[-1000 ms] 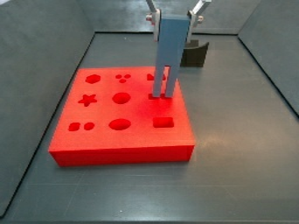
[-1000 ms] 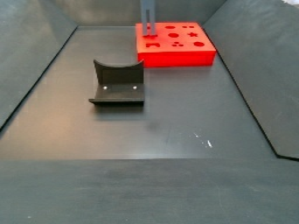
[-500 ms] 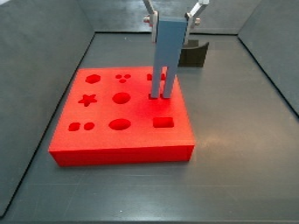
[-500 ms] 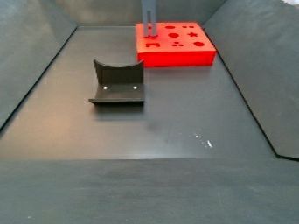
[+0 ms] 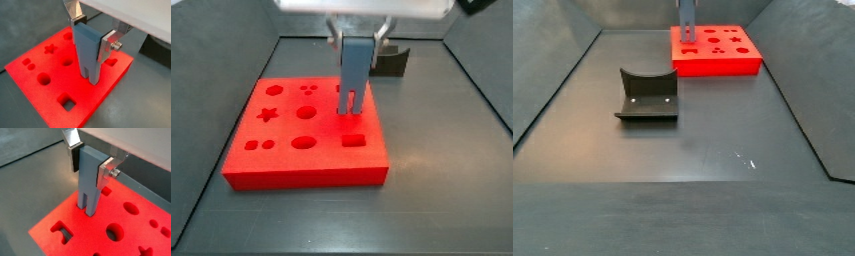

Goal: Insert the double-square object.

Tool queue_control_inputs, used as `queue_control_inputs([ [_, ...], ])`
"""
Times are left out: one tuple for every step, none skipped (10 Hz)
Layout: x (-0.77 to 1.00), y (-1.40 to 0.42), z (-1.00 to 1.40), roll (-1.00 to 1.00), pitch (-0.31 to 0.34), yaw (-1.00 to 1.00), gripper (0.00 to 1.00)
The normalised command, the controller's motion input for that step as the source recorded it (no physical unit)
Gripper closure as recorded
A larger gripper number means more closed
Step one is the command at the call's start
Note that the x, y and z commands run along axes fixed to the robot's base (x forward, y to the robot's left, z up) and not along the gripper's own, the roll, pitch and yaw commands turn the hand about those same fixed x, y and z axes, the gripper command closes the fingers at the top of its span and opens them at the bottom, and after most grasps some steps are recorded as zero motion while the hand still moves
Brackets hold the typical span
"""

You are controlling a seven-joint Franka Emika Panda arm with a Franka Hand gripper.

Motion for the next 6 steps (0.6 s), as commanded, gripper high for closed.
queue_control_inputs([
  [0.00,0.00,-0.83,-0.03,-0.219,-0.12,1.00],
  [0.00,-0.05,-0.94,0.00,-0.169,-0.14,1.00],
  [0.00,-0.06,-0.99,0.00,-0.149,-0.14,1.00],
  [0.00,-0.02,-1.00,0.00,-0.126,-0.11,1.00],
  [0.00,-0.07,-0.80,-0.01,-0.134,-0.06,1.00],
  [0.00,0.00,0.00,0.00,0.000,0.00,1.00],
])
